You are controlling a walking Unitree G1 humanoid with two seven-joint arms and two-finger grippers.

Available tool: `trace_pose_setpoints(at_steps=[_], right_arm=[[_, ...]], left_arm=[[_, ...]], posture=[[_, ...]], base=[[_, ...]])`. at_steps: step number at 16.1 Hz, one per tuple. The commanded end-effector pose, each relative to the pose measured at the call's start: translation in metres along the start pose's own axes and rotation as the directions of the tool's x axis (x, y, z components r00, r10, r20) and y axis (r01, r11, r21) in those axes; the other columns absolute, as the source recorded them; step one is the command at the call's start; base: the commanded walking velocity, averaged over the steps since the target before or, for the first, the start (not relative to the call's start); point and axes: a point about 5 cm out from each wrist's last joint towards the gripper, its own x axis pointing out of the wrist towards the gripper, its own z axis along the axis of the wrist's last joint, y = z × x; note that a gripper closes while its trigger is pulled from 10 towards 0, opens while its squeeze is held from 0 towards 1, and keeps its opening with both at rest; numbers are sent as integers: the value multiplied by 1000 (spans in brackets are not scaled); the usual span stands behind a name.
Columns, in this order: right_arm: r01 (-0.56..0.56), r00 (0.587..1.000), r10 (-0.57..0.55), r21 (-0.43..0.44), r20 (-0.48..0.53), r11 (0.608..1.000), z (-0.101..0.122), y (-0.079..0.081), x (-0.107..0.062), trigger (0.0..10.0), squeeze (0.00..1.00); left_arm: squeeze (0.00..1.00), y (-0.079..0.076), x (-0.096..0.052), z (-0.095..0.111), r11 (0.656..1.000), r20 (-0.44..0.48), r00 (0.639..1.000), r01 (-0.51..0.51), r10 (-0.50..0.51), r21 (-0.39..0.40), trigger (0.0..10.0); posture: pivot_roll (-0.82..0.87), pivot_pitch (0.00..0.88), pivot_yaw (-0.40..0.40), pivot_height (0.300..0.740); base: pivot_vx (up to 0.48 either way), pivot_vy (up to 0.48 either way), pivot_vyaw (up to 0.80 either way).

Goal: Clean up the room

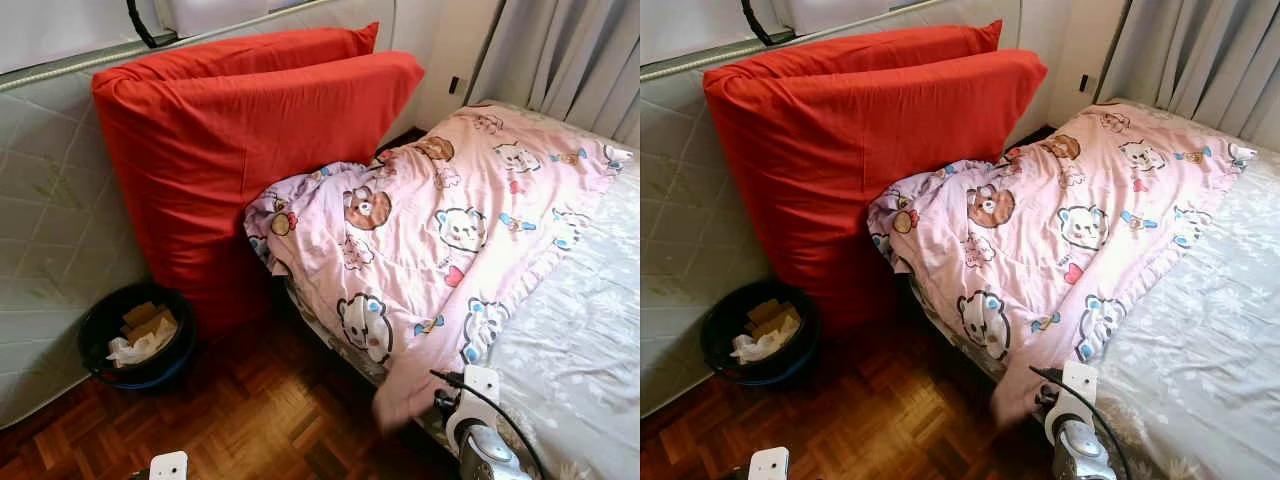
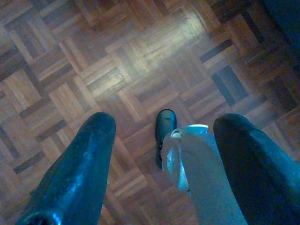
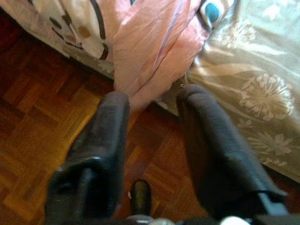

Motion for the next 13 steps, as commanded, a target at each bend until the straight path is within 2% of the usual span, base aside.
trace_pose_setpoints(at_steps=[1,3,4,8,10,13], right_arm=[[0,999,0,-2,-39,1000,-10,-2,-2,10000,0],[-17,997,15,-32,-69,999,-19,-2,-4,10000,0],[-49,994,41,-80,-105,996,-31,-2,-8,10000,0],[-39,985,23,-94,-170,995,-52,-10,-15,10000,0],[-39,973,2,-154,-232,987,-70,-15,-22,10000,0],[-35,971,0,-144,-240,989,-77,-14,-25,10000,0]], left_arm=[[0,4,-1,-4,1000,-25,1000,-2,3,25,10000],[0,3,-1,-4,1000,-26,1000,0,1,26,10000],[0,2,-1,-4,1000,-25,1000,1,0,23,10000],[0,1,0,-3,1000,-22,1000,1,-1,19,10000],[0,1,0,-2,1000,-22,1000,3,-3,19,10000],[0,0,0,-2,1000,-22,1000,5,-4,21,10000]], posture=[[53,68,-31,740],[51,65,-32,740],[52,62,-35,740],[51,60,-36,740],[48,61,-35,740],[44,59,-35,740]], base=[[0,0,0],[0,0,0],[0,0,0],[0,0,0],[0,0,0],[0,0,0]])
